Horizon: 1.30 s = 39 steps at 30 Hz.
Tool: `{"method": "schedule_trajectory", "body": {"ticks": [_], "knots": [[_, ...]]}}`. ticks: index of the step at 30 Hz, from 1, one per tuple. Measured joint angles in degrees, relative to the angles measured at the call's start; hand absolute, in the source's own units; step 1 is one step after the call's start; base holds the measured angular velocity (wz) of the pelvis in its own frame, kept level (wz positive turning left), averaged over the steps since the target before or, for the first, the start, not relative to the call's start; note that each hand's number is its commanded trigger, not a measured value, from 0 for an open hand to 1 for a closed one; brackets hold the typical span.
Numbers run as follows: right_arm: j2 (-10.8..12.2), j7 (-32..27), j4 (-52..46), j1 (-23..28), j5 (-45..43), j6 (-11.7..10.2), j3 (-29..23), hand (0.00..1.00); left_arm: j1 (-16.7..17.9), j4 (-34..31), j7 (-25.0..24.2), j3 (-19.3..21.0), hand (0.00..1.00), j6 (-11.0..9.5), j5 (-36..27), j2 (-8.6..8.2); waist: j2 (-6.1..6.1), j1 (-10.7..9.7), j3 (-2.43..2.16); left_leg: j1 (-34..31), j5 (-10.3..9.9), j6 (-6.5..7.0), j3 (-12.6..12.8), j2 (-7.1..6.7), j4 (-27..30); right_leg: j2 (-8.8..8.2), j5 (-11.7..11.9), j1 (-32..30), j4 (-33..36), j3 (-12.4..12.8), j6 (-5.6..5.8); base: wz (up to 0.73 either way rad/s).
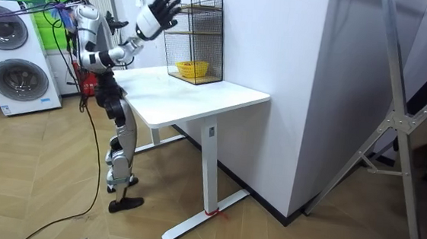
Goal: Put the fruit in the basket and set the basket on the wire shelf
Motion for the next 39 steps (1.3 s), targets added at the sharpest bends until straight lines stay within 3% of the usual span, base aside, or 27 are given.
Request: {"method": "schedule_trajectory", "body": {"ticks": [4,9,11,13,15,17,22,28,31,34,35,36,38,39], "knots": [[-0.25,-5.35,4.54,0.15,4.17,-0.28,-7.53,0.0,0.55,1.01,4.75,7.3,0.0,-0.15,-3.71,0.66,-0.03,-0.02,0.0,0.04,-0.01,0.06,-0.46,-0.61,0.14,-0.22,-0.18,0.15,-0.04,-0.01,0.2,0.01],[-2.32,-13.01,13.69,1.21,15.06,1.44,-15.93,0.0,3.44,8.09,12.36,13.48,0.0,-0.09,-16.32,5.48,-0.16,-0.37,0.02,-1.04,-0.09,0.2,-1.05,-0.86,1.02,-0.61,-0.69,-0.53,-0.04,-0.55,0.32,0.08],[-3.67,-14.88,19.87,1.92,22.55,3.04,-17.81,0.0,4.77,15.42,14.25,14.04,0.0,0.35,-21.1,7.27,-0.1,-0.48,0.01,-1.66,-0.09,0.21,-1.11,-1.13,1.17,-0.62,-0.7,-1.21,0.13,-0.49,0.3,0.02],[-4.12,-15.98,24.09,2.19,29.34,3.9,-19.16,0.0,5.15,21.84,14.59,14.18,0.0,0.99,-27.55,7.96,-0.05,-0.44,-0.01,-2.3,-0.09,0.21,-1.22,-1.18,1.15,-0.74,-0.86,-1.96,0.78,-0.52,0.27,0.0],[-5.1,-16.2,30.11,2.27,35.4,5.33,-20.76,0.0,5.71,29.5,14.35,14.83,0.0,2.13,-36.97,9.28,-0.16,-0.43,-0.07,-2.83,-0.07,0.23,-1.33,-1.26,1.17,-0.88,-1.18,-2.37,1.42,-0.61,0.29,0.0],[-6.54,-16.48,38.26,2.28,45.95,6.71,-24.77,0.0,5.51,41.82,14.37,15.56,0.0,3.56,-47.64,11.28,0.08,-0.55,-0.16,-2.77,-0.08,0.24,-2.11,-1.53,1.29,-1.0,-1.3,-2.17,1.35,-0.65,0.47,0.08],[-7.26,-13.56,53.22,3.59,56.39,7.53,-27.12,0.0,4.36,60.4,11.16,16.69,0.0,5.03,-60.7,12.27,0.32,-0.64,-0.18,-2.89,-0.34,0.57,-2.5,-1.64,1.73,-1.14,-1.4,-2.13,1.09,-0.89,0.63,0.05],[-5.97,-8.66,68.79,4.93,62.07,8.45,-26.4,0.0,4.07,77.24,4.57,16.62,0.0,5.64,-66.93,12.36,0.75,-1.98,-0.14,-2.88,-0.5,0.8,-3.55,-1.79,2.19,-1.46,-1.72,-1.5,1.03,-1.63,0.98,0.1],[-5.24,-5.65,76.19,4.88,62.05,8.47,-23.07,0.0,3.64,84.15,0.08,16.61,0.0,5.84,-67.31,11.84,0.82,-2.15,-0.17,-2.76,-0.54,0.82,-3.26,-1.64,2.19,-1.62,-1.87,-1.52,1.09,-1.41,0.93,-0.03],[-3.02,-1.49,84.17,4.35,60.9,8.86,-18.56,0.0,2.76,88.71,-4.19,15.95,0.0,6.72,-65.91,8.97,0.85,-2.35,-0.2,-2.75,-0.54,0.8,-3.24,-1.62,2.19,-1.74,-1.85,-1.42,1.11,-1.42,0.89,0.0],[-1.55,0.51,87.08,3.74,59.99,9.77,-17.03,0.0,2.79,89.28,-5.7,14.84,0.0,7.39,-63.39,6.79,0.78,-2.46,-0.24,-2.82,-0.54,0.8,-3.27,-1.62,2.18,-1.73,-1.83,-1.16,1.19,-1.36,0.86,0.0],[-0.72,1.5,88.37,3.24,59.2,10.2,-16.18,0.0,2.78,89.84,-6.53,14.12,0.0,7.81,-61.74,5.78,0.76,-2.45,-0.25,-2.81,-0.54,0.8,-3.26,-1.6,2.18,-1.72,-1.8,-1.0,1.24,-1.37,0.83,0.0],[2.7,6.26,93.85,1.35,51.55,12.86,-12.57,0.0,1.97,93.72,-10.56,11.38,0.0,10.58,-50.49,2.37,0.52,-2.53,-0.36,-2.14,-0.55,0.79,-3.11,-1.56,1.99,-1.69,-1.79,-0.52,1.29,-1.17,0.82,-0.03],[3.22,7.41,94.99,0.95,48.68,13.77,-11.29,0.0,1.98,94.45,-11.55,10.61,0.0,11.47,-46.75,1.54,0.52,-2.36,-0.35,-1.66,-0.57,0.78,-2.92,-1.53,1.82,-1.68,-1.79,-0.21,1.27,-0.88,0.82,-0.18]]}}
